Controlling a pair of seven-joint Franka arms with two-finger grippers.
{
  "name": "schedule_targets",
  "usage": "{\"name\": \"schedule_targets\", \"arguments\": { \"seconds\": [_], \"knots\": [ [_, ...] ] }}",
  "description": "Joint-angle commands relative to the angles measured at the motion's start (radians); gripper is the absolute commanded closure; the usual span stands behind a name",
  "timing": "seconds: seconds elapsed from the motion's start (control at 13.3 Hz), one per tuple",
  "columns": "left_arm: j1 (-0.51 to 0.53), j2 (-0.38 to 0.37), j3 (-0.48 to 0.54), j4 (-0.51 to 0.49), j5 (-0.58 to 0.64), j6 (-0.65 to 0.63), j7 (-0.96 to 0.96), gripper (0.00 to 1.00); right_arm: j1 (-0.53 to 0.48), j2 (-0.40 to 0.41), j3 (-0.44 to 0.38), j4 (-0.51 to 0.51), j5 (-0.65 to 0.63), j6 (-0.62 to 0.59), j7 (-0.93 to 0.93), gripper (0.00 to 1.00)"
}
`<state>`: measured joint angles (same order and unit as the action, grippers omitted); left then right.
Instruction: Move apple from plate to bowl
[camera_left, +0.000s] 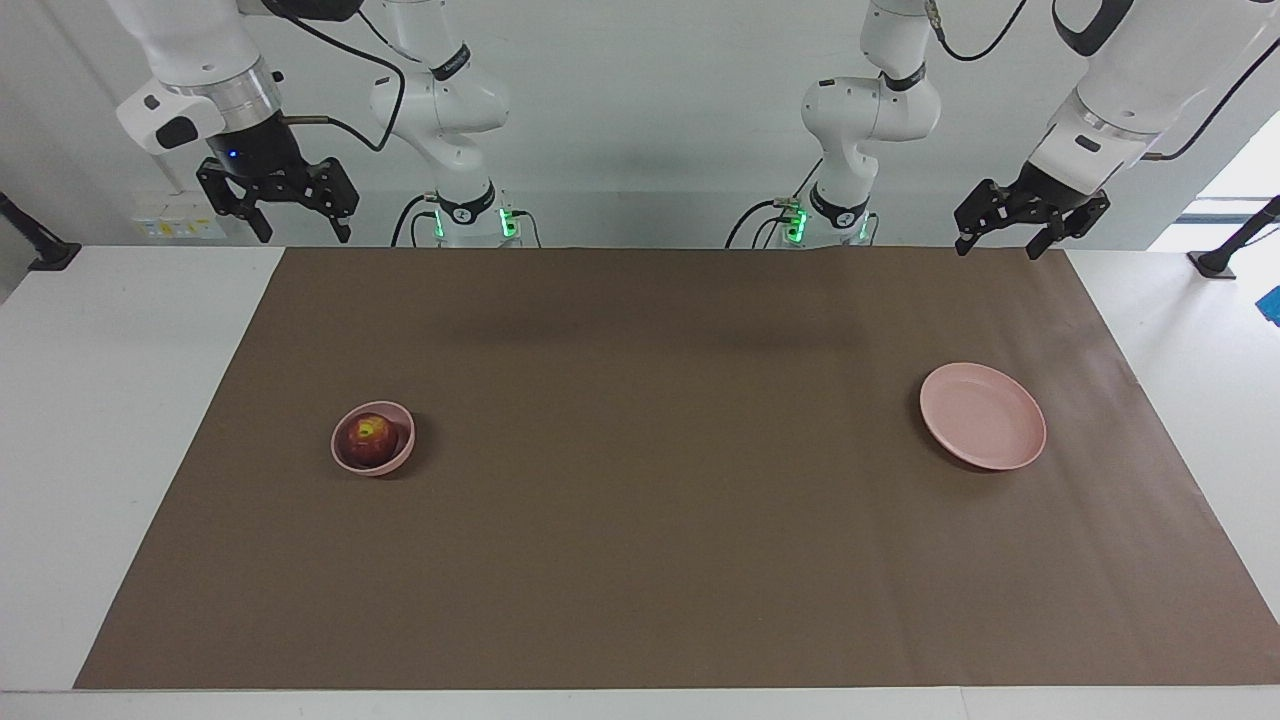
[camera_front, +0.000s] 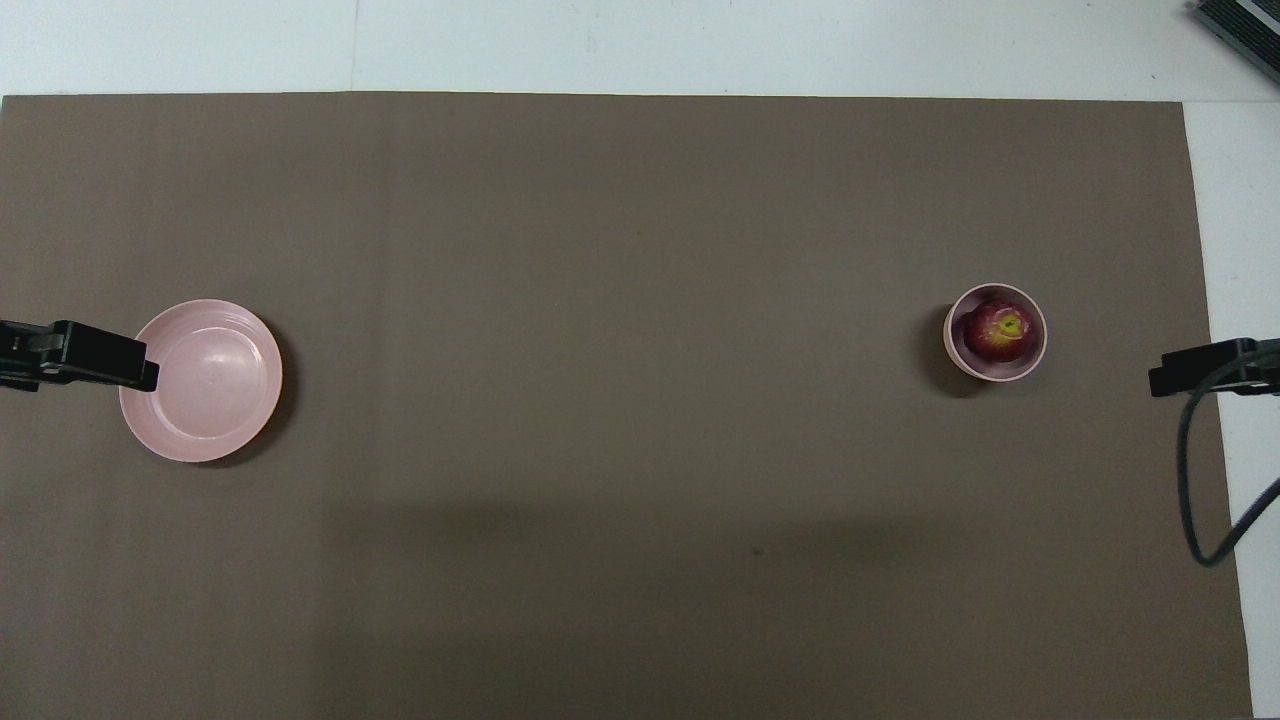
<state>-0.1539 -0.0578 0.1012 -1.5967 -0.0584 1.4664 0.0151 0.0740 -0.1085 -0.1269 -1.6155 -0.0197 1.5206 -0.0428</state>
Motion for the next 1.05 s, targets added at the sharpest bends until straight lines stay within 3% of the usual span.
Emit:
{"name": "schedule_targets", "arguments": {
  "seconds": [0.0, 0.98],
  "knots": [
    [-0.009, -0.008, 0.009, 0.001, 0.015, -0.014, 0.009, 0.0, -0.003, 0.003, 0.004, 0.02, 0.021, -0.025, -0.006, 0.0],
    [-0.009, -0.008, 0.009, 0.001, 0.015, -0.014, 0.009, 0.0, -0.01, -0.007, 0.003, 0.011, 0.029, -0.03, -0.011, 0.0]
  ]
}}
